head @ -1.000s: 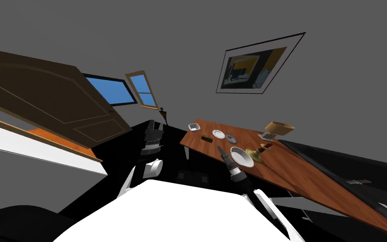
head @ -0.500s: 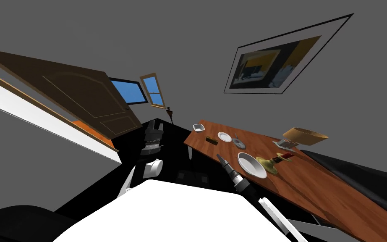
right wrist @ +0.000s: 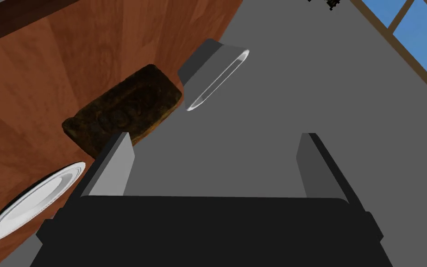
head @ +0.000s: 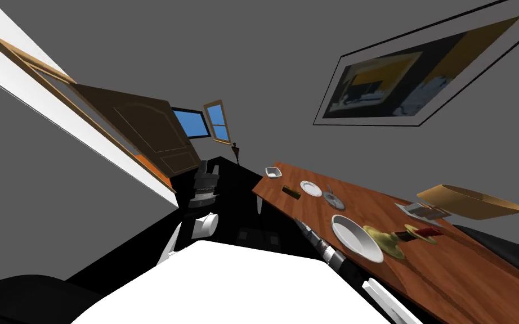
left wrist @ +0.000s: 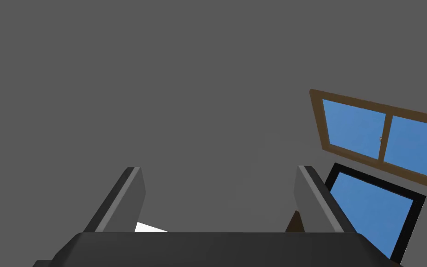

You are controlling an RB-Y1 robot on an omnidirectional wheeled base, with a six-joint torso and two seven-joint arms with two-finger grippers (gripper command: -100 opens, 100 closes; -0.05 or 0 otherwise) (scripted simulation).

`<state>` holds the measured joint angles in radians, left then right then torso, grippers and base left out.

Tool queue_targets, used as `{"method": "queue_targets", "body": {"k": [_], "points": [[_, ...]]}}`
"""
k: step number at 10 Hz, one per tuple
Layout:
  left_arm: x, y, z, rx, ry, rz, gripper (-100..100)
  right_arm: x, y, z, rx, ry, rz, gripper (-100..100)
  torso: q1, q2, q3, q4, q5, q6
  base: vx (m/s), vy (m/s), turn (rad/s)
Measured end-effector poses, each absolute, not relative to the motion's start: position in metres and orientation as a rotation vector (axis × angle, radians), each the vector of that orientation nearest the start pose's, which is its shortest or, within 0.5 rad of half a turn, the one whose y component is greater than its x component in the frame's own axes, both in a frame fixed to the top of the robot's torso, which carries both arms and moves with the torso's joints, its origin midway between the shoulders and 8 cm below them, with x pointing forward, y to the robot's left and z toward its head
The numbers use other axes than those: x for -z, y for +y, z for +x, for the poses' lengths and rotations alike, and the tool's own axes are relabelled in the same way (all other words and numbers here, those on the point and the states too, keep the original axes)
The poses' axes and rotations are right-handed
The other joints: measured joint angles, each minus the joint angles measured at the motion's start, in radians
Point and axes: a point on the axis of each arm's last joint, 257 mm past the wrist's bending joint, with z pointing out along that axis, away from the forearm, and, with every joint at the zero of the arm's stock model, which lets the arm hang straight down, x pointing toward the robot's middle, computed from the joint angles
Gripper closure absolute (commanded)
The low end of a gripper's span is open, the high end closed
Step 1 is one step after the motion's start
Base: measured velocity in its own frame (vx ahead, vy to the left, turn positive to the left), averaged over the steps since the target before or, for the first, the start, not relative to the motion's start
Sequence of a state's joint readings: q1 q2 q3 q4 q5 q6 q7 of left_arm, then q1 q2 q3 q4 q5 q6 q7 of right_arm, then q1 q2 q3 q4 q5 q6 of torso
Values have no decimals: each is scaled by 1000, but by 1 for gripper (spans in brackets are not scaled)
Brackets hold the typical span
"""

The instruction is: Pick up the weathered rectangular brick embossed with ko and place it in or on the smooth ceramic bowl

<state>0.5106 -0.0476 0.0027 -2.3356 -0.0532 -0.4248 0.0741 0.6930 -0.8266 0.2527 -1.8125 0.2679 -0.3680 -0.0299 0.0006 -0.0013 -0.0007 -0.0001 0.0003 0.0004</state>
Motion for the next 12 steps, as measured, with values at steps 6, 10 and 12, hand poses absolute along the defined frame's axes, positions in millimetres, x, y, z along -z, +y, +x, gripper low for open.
{"method": "queue_targets", "body": {"k": [6,10,12], "points": [[-32,281,344,1320,600,-712,0,432,-352,168,-632,2378,318,-100,1,-1,-1,0,0,-1,30,21,287],[-32,281,344,1320,600,-712,0,461,-399,112,-494,2557,255,-100,0,-2,-1,0,0,0,33,13,267],[-32,281,344,1320,600,-712,0,462,-420,81,-427,2639,225,-100,0,-2,-1,0,0,0,40,10,231]]}}
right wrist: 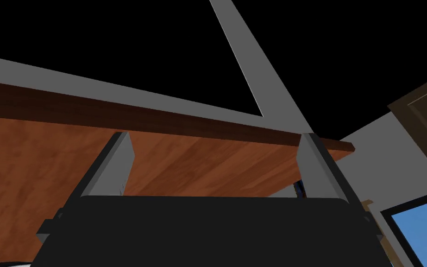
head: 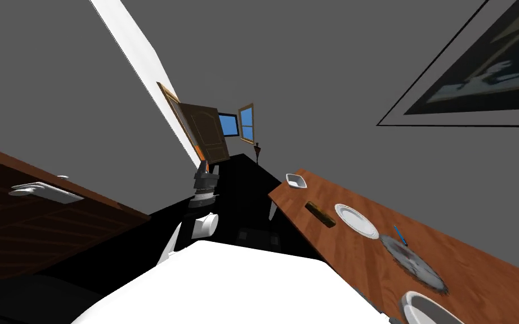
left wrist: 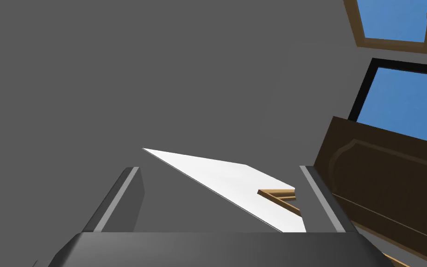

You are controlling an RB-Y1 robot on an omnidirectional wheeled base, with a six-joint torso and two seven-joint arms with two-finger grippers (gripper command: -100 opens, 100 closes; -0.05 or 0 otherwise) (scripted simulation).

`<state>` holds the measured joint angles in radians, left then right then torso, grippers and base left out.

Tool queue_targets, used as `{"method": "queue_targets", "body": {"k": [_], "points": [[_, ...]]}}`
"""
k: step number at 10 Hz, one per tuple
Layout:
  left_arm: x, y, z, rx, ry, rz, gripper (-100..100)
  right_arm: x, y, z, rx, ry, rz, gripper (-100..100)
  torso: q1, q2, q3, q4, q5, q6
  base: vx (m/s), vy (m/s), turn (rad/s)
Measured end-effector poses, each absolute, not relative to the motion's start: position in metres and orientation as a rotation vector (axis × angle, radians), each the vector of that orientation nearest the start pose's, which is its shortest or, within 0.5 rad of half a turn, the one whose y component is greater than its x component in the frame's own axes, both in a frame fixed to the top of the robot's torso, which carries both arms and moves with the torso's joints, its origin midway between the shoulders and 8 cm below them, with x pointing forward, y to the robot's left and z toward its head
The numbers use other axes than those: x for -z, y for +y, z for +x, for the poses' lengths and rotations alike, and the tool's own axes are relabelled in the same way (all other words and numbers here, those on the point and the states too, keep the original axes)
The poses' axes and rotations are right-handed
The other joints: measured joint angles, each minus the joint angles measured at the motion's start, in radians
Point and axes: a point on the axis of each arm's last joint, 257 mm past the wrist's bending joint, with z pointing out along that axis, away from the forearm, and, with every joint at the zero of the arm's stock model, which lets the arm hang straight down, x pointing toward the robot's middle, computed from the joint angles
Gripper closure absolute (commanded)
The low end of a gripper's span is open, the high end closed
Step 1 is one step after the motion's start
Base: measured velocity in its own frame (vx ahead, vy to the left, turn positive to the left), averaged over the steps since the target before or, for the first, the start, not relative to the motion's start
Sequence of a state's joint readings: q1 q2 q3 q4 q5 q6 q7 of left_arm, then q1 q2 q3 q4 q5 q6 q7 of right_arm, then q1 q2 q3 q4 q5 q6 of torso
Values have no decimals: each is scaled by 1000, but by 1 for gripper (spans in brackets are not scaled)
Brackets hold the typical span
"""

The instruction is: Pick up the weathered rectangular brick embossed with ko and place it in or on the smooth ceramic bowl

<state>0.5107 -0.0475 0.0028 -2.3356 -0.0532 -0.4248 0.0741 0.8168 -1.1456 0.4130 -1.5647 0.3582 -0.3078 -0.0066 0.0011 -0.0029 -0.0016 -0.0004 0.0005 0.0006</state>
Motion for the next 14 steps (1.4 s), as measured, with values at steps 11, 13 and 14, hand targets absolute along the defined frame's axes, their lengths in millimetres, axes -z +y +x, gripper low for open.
{"method": "queue_targets", "body": {"k": [11,13,14], "points": [[-31,281,344,1320,600,-712,0,439,-584,-86,43,3077,-9,-100,0,-2,-1,0,0,0,57,2,330],[-31,281,344,1319,600,-712,0,428,-606,-107,120,3132,-56,-100,0,-2,-1,0,0,2,66,-8,166],[-31,281,344,1320,600,-712,0,424,-612,-116,146,3156,-71,-100,1,-2,-1,0,0,1,70,-10,335]]}}
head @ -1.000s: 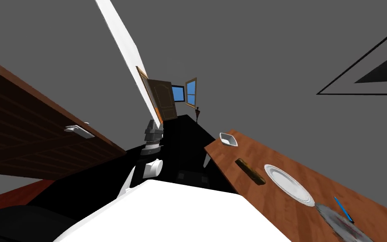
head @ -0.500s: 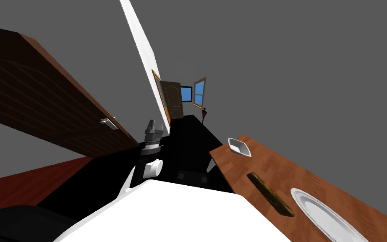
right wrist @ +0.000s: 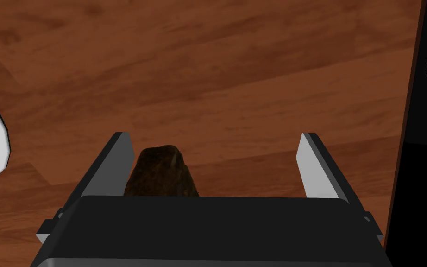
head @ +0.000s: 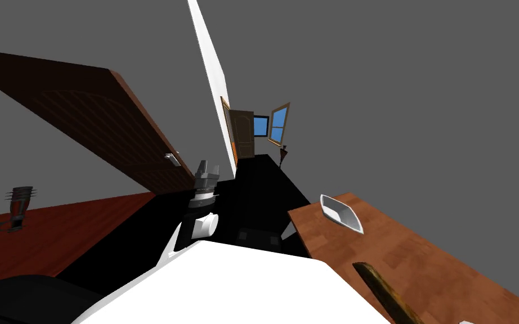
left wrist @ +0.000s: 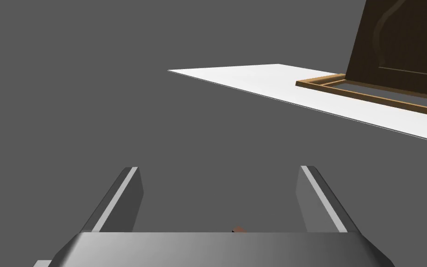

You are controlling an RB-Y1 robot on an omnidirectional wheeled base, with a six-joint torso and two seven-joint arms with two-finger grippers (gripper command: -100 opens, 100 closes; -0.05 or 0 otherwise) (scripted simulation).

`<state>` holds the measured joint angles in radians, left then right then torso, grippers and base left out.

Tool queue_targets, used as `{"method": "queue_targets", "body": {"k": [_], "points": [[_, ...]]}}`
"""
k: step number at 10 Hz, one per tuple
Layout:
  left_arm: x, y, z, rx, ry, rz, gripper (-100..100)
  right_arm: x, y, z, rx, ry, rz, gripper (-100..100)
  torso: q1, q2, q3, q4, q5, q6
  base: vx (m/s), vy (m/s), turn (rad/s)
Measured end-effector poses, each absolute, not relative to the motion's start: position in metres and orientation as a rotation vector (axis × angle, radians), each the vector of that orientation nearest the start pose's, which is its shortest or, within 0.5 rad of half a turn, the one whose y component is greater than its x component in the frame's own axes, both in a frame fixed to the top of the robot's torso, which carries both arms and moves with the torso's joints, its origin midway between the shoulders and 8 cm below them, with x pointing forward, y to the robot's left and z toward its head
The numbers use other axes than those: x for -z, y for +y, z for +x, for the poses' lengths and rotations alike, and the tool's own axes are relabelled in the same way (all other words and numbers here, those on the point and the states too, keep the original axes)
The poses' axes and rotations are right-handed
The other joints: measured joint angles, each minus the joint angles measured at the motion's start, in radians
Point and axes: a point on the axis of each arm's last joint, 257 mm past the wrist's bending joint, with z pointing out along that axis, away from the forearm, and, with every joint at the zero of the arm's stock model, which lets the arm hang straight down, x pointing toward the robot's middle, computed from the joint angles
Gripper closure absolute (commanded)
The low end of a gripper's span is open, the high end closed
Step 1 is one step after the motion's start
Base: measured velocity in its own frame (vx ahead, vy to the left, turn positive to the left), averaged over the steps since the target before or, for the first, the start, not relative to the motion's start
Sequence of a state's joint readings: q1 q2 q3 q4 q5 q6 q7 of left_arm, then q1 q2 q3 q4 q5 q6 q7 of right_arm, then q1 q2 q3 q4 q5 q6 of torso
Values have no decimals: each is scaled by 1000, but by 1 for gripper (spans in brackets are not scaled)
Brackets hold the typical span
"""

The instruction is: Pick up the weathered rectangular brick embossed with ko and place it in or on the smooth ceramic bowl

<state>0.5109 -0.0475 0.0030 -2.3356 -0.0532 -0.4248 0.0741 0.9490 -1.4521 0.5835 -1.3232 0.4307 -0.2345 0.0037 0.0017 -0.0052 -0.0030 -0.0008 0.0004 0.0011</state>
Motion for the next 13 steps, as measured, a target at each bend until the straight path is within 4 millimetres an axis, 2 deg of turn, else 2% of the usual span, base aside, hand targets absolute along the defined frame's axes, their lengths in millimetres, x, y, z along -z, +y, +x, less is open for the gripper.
{"method": "queue_targets", "body": {"k": [5,7,8,9,13], "points": [[-31,281,344,1319,600,-712,0,404,-642,-148,239,3234,-138,-100,0,-1,-1,0,0,1,79,-18,238],[-31,281,344,1319,600,-712,0,411,-630,-155,207,3239,-134,-100,-4,-4,-2,-1,-1,0,88,-64,216],[-31,282,344,1319,600,-712,0,411,-630,-155,204,3237,-136,0,-1,0,0,0,-1,2,11,-9,-8],[-31,281,344,1319,600,-712,0,411,-630,-154,205,3237,-136,-100,1,3,2,1,0,2,59,-26,-79],[-31,282,344,1319,600,-712,0,425,-627,-170,207,3228,-183,-100,0,0,0,0,0,2,89,-36,-98]]}}
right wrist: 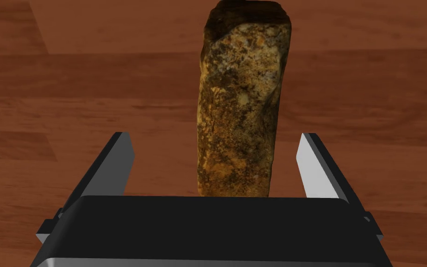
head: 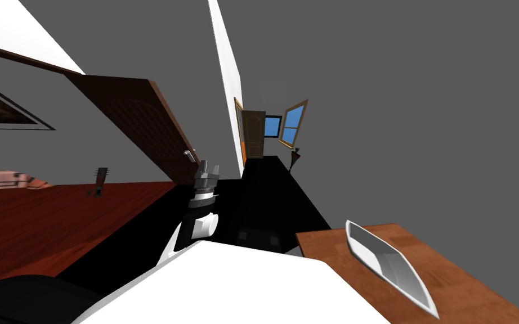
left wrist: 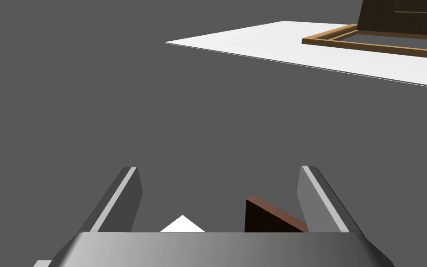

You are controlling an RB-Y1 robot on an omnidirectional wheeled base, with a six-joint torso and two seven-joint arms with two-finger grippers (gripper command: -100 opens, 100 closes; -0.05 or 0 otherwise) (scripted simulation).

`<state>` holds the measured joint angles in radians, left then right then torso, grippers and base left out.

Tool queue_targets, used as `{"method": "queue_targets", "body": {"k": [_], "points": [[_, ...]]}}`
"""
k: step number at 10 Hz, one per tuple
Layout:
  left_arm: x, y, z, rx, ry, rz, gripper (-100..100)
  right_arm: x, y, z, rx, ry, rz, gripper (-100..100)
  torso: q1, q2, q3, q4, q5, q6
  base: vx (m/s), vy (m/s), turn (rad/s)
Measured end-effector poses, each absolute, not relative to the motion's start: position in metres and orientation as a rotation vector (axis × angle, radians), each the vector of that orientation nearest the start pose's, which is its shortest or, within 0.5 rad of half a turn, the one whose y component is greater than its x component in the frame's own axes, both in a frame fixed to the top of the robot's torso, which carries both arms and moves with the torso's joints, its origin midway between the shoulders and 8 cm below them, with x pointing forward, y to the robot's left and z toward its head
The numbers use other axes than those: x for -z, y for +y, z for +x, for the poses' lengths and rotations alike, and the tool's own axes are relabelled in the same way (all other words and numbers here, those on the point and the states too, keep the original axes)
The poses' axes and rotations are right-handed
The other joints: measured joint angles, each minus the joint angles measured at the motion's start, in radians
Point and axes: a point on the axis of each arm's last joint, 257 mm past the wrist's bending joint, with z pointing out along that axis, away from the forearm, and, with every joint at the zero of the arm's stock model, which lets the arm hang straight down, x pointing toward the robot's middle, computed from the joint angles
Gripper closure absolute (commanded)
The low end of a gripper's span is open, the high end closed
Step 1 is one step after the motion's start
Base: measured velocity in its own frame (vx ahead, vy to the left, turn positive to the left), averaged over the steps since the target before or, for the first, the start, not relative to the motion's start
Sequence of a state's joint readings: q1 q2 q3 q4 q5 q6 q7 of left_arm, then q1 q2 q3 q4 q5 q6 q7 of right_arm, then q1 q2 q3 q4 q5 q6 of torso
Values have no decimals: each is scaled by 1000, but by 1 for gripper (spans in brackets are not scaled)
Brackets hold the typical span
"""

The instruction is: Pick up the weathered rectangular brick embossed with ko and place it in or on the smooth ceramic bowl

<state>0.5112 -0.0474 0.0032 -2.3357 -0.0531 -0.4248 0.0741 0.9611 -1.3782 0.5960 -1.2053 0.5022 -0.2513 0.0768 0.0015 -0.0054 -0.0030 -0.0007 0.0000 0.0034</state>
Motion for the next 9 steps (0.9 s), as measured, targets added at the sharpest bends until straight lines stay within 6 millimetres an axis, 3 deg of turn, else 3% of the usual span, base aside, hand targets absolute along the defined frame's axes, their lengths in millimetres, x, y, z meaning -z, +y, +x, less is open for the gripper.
{"method": "queue_targets", "body": {"k": [2,3,7,8,9], "points": [[-31,282,344,1319,600,-712,0,434,-623,-179,204,3225,-219,-100,-1,-1,0,0,0,-1,73,-33,-45],[-31,282,344,1319,600,-712,0,435,-623,-179,204,3225,-223,100,1,2,1,0,0,-1,7,-1,-1],[-31,281,344,1319,600,-712,0,435,-622,-179,201,3224,-221,100,3,5,3,1,2,-1,0,0,0],[-31,281,344,1319,600,-712,0,435,-622,-179,201,3224,-222,0,3,5,3,1,2,-1,0,0,0],[-31,281,344,1319,600,-712,0,435,-622,-179,201,3224,-222,100,3,5,3,1,2,-1,-68,36,128]]}}
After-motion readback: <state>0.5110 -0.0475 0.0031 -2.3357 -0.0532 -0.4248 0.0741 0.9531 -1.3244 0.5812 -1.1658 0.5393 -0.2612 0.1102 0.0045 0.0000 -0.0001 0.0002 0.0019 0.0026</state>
